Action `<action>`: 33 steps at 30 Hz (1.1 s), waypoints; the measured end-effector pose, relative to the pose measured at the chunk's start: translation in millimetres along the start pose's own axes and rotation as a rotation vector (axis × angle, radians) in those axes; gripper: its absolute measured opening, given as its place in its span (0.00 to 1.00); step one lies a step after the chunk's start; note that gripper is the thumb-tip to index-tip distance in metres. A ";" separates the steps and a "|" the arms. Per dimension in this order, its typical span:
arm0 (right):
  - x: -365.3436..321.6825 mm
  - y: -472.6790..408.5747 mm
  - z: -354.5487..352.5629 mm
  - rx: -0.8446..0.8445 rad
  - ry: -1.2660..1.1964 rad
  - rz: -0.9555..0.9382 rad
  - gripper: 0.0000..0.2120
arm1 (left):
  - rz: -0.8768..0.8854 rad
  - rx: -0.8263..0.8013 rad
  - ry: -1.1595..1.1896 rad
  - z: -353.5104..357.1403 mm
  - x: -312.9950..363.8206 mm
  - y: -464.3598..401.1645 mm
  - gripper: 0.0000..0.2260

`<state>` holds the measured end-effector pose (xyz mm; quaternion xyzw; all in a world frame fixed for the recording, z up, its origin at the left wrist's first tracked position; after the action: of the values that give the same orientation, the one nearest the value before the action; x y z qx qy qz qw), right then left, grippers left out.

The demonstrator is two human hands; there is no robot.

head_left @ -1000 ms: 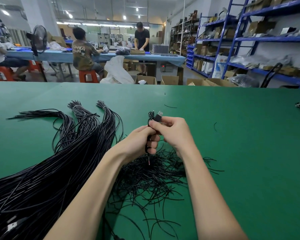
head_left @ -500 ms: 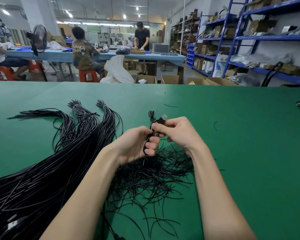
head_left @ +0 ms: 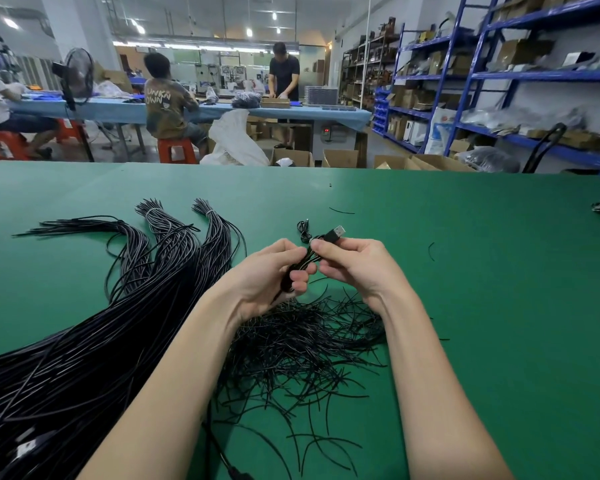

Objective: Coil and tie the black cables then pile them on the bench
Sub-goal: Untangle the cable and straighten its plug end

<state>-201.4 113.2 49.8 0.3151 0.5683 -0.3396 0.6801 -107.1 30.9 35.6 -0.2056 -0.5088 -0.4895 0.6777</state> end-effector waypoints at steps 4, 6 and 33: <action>4.5 0.0 -1.1 -0.024 -0.044 0.064 0.05 | 0.032 0.000 -0.001 1.0 0.6 -0.2 0.09; 6.8 -0.3 -3.4 -0.015 -0.050 0.074 0.06 | 0.052 -0.003 -0.015 2.2 0.1 -1.2 0.08; 23.4 -8.2 -13.5 -0.009 0.545 -0.074 0.07 | 0.552 0.465 -0.385 -44.5 25.0 -2.3 0.04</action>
<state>-212.8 117.1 24.3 0.3710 0.7427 -0.2643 0.4908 -87.4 -16.0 39.7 -0.2636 -0.6493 -0.1137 0.7043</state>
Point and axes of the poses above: each hand's wrist, its own y-axis away from the middle knuckle, its own z-axis out of the palm, x = y × z, the point moved 10 cm from there along -y, towards the middle knuckle, and after that the axes turned 9 degrees about x, right-handed, at the moved point
